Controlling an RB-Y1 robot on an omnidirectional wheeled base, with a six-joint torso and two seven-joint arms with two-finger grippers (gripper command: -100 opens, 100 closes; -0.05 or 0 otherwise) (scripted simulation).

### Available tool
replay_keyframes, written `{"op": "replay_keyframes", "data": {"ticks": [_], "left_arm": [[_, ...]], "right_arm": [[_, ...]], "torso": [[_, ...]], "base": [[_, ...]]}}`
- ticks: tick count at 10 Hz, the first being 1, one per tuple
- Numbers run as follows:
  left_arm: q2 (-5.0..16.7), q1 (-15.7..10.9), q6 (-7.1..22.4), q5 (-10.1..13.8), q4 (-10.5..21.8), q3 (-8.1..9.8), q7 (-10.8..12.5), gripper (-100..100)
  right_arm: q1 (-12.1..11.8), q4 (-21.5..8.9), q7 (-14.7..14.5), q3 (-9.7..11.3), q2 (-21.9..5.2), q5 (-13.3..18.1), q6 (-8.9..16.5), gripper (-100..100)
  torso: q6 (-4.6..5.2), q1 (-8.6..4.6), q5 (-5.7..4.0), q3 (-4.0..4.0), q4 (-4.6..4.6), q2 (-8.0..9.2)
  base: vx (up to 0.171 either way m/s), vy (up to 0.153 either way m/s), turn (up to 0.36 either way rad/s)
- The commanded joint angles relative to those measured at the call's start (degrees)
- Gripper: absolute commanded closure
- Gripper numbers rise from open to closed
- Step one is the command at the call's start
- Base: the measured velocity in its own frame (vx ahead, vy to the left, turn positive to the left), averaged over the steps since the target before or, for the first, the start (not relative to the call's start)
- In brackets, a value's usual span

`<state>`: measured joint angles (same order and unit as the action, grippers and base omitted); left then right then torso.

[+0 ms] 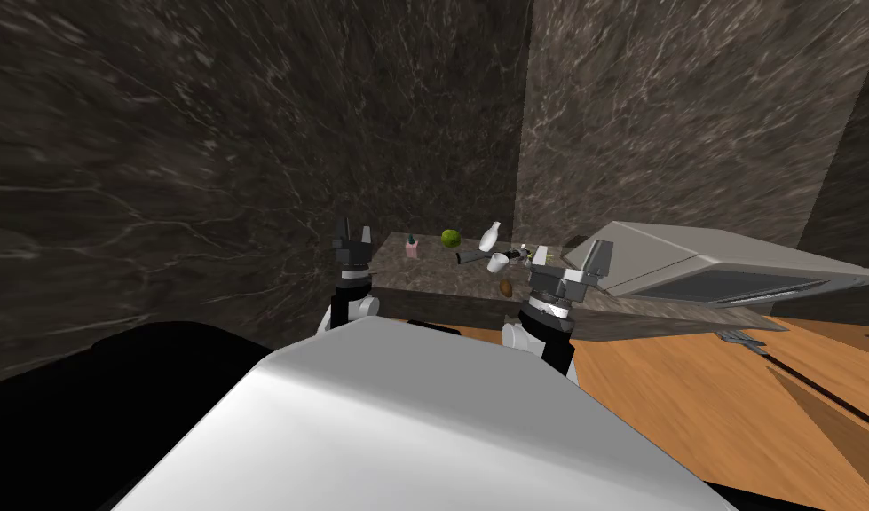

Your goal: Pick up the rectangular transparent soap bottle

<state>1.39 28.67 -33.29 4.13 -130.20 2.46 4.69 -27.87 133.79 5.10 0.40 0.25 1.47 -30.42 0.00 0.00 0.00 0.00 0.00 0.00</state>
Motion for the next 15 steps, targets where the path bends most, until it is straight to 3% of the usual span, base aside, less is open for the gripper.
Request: {"op": "replay_keyframes", "data": {"ticks": [1,5,6,10,11,13,14,15], "left_arm": [[1.2,-2.2,1.0,0.3,2.1,0.53,-0.3,-100],[2.9,-7.6,3.5,1.1,7.5,1.78,-1.0,-100],[2.9,-7.7,3.5,1.1,7.5,1.78,-1.0,-100],[4.6,-15.0,7.2,2.2,15.1,3.45,-1.8,-100],[4.6,-15.7,7.2,2.2,16.0,3.45,-1.8,-100],[5.3,-20.3,9.4,2.9,20.1,4.39,-2.2,-100],[5.3,-20.4,9.4,2.9,21.2,4.39,-2.2,-100],[5.6,-22.9,10.6,3.2,23.5,4.87,-2.4,-100]], "right_arm": [[0.0,0.0,0.0,0.0,0.0,0.0,0.0,0],[0.0,0.0,0.0,0.0,0.0,0.0,0.0,0],[0.0,0.0,0.0,0.0,0.0,0.0,0.0,0],[0.0,0.0,0.0,0.0,0.0,0.0,0.0,0],[0.0,0.0,0.0,0.0,0.0,0.0,0.0,0],[0.0,0.0,0.0,0.0,0.0,0.0,0.0,0],[0.0,0.0,0.0,0.0,0.0,0.0,0.0,0],[0.0,0.0,0.0,0.0,0.0,0.0,0.0,0]], "torso": [[0.00,0.00,0.00,0.00,0.00,0.00],[0.00,-0.42,-0.09,0.12,0.05,0.20],[0.00,-0.42,-0.09,0.08,0.03,0.14],[0.02,-0.39,-0.08,0.04,0.02,0.08],[0.00,-0.46,-0.10,0.05,0.02,0.08],[0.00,-0.28,-0.07,0.05,0.02,0.09],[0.00,-0.30,-0.07,0.05,0.02,0.09],[0.01,-0.25,-0.07,0.03,0.01,0.05]], "base": [[-0.055,-0.059,0.128],[-0.060,-0.107,0.113],[-0.028,-0.066,0.048],[-0.031,-0.088,0.115],[-0.031,-0.083,0.066],[-0.045,-0.071,0.116],[-0.026,-0.061,0.042],[-0.030,-0.056,0.069]]}}
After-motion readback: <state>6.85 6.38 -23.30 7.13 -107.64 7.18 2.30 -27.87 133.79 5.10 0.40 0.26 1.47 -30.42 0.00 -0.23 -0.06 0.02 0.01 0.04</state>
